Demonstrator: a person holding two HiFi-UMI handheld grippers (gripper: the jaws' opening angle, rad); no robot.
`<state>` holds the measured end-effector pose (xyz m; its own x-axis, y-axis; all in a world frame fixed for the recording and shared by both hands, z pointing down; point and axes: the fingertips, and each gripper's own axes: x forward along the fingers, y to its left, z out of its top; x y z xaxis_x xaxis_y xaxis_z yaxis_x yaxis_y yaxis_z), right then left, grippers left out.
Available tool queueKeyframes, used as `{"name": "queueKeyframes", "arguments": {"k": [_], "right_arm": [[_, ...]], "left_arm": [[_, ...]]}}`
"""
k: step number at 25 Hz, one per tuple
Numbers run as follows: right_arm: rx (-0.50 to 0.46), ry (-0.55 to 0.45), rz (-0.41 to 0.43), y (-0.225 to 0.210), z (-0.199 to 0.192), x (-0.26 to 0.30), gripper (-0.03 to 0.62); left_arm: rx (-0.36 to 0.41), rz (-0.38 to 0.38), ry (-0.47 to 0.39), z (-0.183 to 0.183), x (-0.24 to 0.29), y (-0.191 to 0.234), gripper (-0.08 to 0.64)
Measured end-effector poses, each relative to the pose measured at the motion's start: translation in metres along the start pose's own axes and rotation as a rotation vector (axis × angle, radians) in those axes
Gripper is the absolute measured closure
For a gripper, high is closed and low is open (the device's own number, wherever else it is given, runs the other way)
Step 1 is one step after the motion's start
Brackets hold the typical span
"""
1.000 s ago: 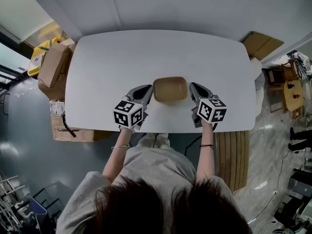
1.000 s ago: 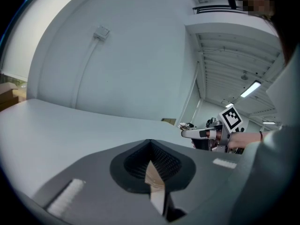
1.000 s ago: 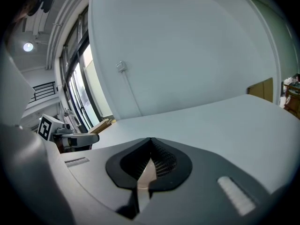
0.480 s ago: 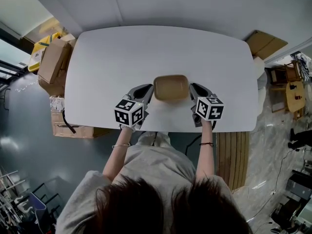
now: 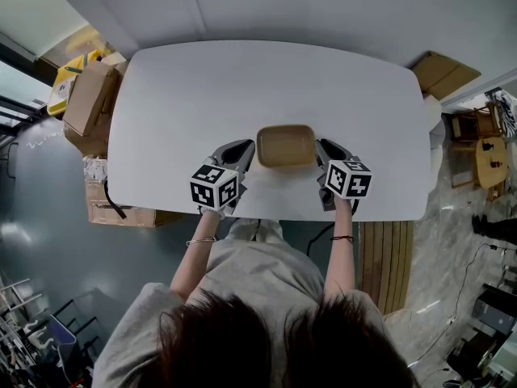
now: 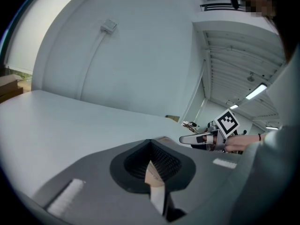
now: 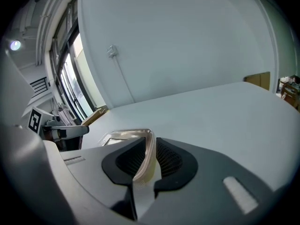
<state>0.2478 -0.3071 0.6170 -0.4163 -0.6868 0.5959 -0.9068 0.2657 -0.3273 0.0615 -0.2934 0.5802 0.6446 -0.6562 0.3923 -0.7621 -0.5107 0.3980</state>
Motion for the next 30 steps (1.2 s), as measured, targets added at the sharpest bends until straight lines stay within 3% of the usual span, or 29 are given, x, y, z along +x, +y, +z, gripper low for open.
{"name": "queueKeyframes", "arguments": {"k": [11,30], "right_arm": [[0.044,0.026,0.002,0.001,-0.009,0.010,0.499],[0.086,0.025,-0.017,-0.001,-0.009,0.011,0.557]], "left_arm": [[-0.013,0.012,0.002,-0.001,-0.001,0.011,0.571],[-0.016,0.014,-0.002,0.000,-0.002,0.015,0.569]]}}
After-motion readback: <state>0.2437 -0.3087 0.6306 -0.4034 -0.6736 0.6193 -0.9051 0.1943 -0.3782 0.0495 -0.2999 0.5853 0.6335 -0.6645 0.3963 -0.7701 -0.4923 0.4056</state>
